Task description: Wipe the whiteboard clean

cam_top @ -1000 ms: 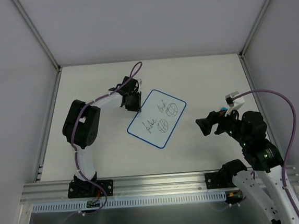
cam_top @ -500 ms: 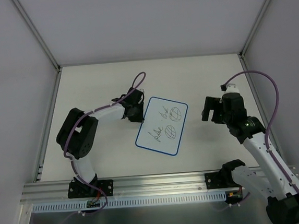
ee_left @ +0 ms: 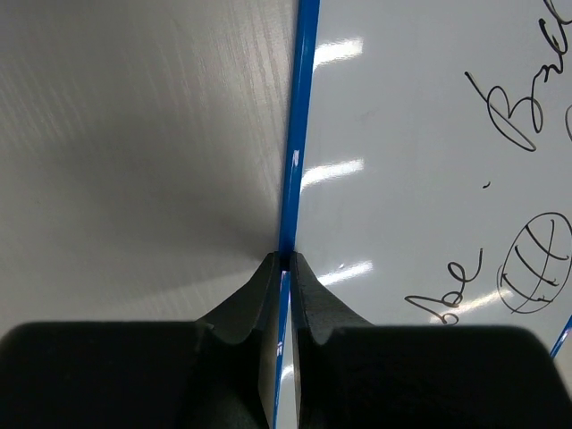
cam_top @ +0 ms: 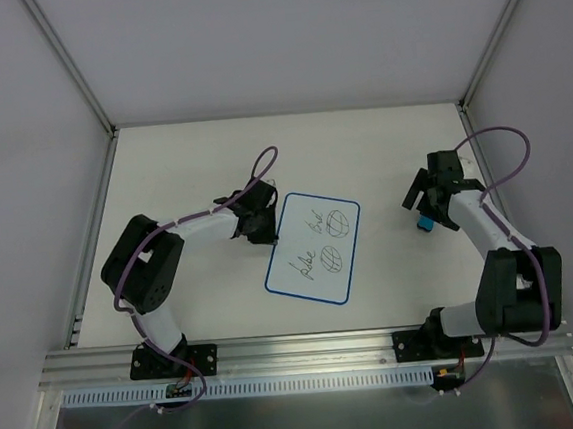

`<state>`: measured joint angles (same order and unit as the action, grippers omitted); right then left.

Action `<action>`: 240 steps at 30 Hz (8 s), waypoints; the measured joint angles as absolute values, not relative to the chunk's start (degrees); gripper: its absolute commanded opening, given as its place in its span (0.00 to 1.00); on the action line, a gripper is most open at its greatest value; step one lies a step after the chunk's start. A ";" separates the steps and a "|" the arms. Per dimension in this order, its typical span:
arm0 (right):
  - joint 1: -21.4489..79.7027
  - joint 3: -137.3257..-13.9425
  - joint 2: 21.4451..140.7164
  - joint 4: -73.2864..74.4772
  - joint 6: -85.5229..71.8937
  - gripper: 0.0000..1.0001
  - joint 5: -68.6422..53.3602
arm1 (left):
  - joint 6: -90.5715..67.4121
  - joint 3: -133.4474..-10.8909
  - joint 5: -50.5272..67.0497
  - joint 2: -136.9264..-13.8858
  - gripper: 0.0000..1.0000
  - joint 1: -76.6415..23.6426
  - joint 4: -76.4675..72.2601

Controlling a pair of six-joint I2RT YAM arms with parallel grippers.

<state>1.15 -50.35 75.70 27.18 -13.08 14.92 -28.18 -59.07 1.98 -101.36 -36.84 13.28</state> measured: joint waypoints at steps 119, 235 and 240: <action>37.93 -91.61 119.85 35.88 -4.49 0.00 11.90 | -32.47 -61.54 2.28 -103.18 0.00 -37.15 15.40; 39.38 -58.24 95.81 25.80 -19.22 0.00 9.56 | -35.33 -61.14 3.95 -103.24 0.00 -36.27 14.87; 47.16 -57.91 95.68 25.76 -19.62 0.00 5.45 | -35.57 -61.14 3.95 -103.24 0.00 -36.27 14.87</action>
